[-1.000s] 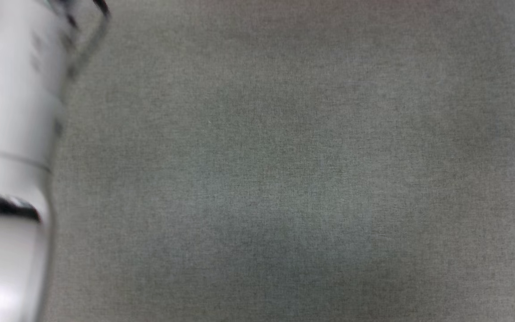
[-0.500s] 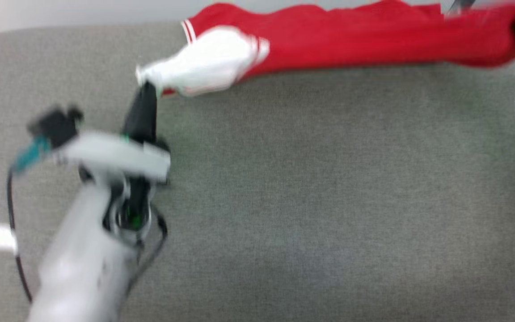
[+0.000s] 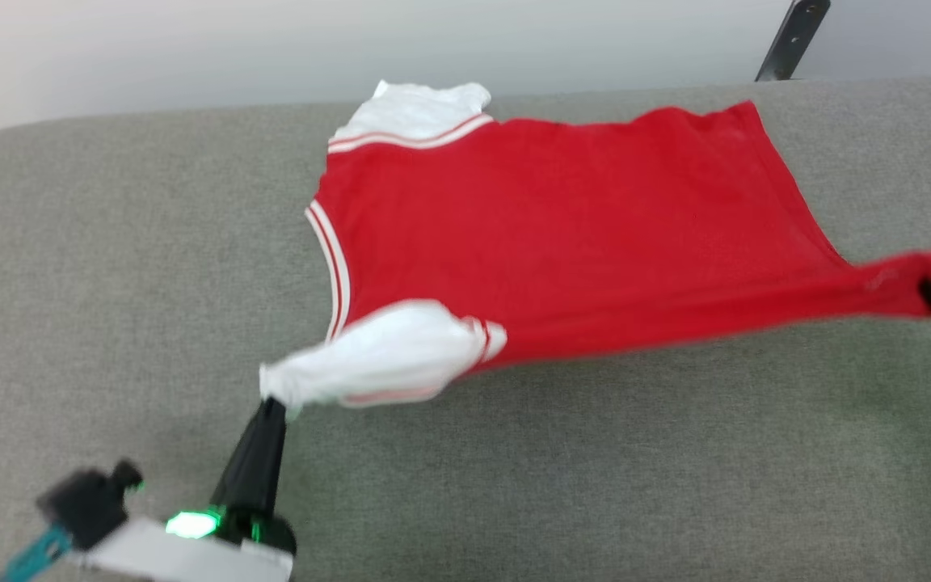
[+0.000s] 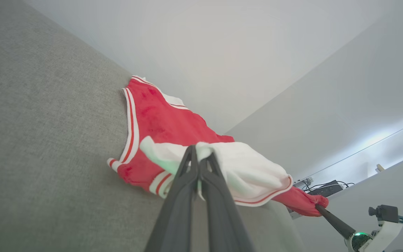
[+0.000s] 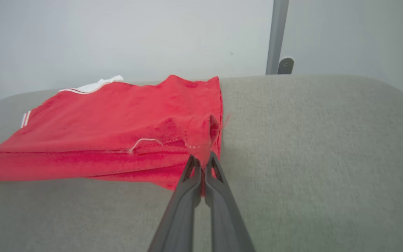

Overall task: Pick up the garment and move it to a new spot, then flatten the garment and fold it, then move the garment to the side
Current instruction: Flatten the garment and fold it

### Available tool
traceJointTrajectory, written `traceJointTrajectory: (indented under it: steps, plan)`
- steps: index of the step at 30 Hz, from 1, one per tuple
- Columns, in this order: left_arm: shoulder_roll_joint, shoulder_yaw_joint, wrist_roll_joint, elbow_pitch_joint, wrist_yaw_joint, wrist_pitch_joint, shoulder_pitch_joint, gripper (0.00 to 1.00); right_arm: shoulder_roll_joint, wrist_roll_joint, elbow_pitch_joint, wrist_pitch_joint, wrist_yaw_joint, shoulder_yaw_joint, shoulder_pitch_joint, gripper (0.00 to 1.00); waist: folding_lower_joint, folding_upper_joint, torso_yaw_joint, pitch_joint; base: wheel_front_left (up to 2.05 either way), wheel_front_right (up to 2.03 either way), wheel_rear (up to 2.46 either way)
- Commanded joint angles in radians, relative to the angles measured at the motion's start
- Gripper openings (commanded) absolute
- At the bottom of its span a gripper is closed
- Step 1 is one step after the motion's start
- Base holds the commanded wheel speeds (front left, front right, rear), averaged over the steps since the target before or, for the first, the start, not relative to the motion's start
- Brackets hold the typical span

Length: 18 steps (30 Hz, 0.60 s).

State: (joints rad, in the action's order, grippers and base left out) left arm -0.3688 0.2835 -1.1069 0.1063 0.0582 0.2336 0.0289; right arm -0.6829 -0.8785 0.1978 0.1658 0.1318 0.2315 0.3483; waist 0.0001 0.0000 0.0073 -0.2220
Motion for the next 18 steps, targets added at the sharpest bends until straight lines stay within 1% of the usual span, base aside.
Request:
traceJointTrajectory:
  steps: [1,4,6,9,11,14,15,18]
  plan:
    - [-0.012,-0.006,0.005,0.038,-0.017,0.001,-0.036,0.0,0.006,0.013,-0.031,0.015,-0.002,-0.041,-0.047,0.0,-0.0001,0.0,-0.003,-0.001,0.0,0.0,0.0]
    - [-0.028,-0.007,0.012,0.145,-0.057,-0.002,-0.115,0.0,0.037,0.053,-0.127,0.062,-0.002,-0.143,-0.154,0.0,-0.0001,0.0,-0.005,-0.012,0.0,0.0,0.0]
    - [-0.035,-0.011,0.021,0.198,-0.081,-0.002,-0.15,0.0,0.074,0.08,-0.192,0.098,-0.002,-0.205,-0.215,0.0,-0.0001,0.0,-0.005,-0.02,0.0,0.0,0.0]
    - [-0.041,-0.005,0.031,0.24,-0.103,-0.013,-0.159,0.0,0.131,0.128,-0.277,0.158,-0.002,-0.273,-0.275,0.0,-0.0001,0.0,-0.005,-0.028,0.0,0.0,0.0]
    - [-0.045,0.0,0.043,0.233,-0.112,-0.023,-0.13,0.0,0.165,0.151,-0.316,0.198,-0.002,-0.299,-0.287,0.0,-0.0001,0.0,-0.005,-0.033,0.0,0.0,0.0]
    - [-0.041,0.008,0.058,0.195,-0.106,-0.034,-0.073,0.0,0.207,0.182,-0.34,0.254,-0.002,-0.313,-0.253,0.0,-0.0001,0.0,-0.01,-0.042,0.0,0.0,0.0]
    - [-0.043,0.009,0.07,0.173,-0.107,-0.033,-0.052,0.0,0.216,0.187,-0.335,0.269,-0.002,-0.311,-0.234,0.0,-0.0001,0.0,-0.014,-0.048,0.0,0.0,0.0]
    - [-0.017,0.016,0.078,0.09,-0.09,-0.023,0.029,0.0,0.238,0.208,-0.285,0.296,-0.002,-0.296,-0.176,0.0,-0.0001,0.0,-0.016,-0.064,0.0,0.0,0.0]
